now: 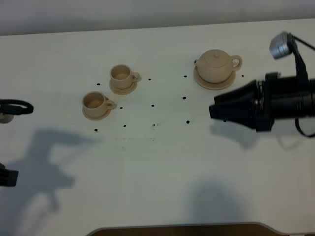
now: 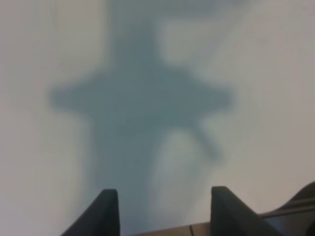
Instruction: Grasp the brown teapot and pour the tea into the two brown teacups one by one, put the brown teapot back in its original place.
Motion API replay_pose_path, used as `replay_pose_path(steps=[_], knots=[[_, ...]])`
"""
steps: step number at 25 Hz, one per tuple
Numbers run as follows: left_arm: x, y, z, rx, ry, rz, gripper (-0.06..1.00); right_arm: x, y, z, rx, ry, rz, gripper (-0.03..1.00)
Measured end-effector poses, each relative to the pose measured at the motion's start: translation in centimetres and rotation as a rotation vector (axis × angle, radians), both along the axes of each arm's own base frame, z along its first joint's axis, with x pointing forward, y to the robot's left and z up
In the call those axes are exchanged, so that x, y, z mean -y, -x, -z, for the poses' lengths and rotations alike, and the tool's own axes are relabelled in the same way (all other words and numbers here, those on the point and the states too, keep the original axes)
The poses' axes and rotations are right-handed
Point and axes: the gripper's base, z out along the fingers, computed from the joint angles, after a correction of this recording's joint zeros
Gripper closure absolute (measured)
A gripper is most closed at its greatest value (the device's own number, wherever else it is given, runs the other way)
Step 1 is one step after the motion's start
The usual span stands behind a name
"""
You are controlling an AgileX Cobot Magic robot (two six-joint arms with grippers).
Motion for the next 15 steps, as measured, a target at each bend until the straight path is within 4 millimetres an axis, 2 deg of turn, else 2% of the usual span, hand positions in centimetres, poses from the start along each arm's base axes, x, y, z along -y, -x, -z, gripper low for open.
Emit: replay_pose_path(steps=[3, 9, 15], knots=[[-0.3, 1.1, -0.1, 0.026, 0.001, 0.036, 0.50, -1.1, -1.3, -2.3, 0.041, 0.002, -0.027, 0.58], [-0.9, 4.4, 2.2, 0.033, 0.041, 0.077, 0.50, -4.9, -2.2, -7.1, 0.151, 0.069, -0.133, 0.58], [-1.1, 7.0, 3.0, 0.143, 0.119, 0.134, 0.50, -6.5, -2.7, -10.3, 0.231, 0.110, -0.148, 0.58]])
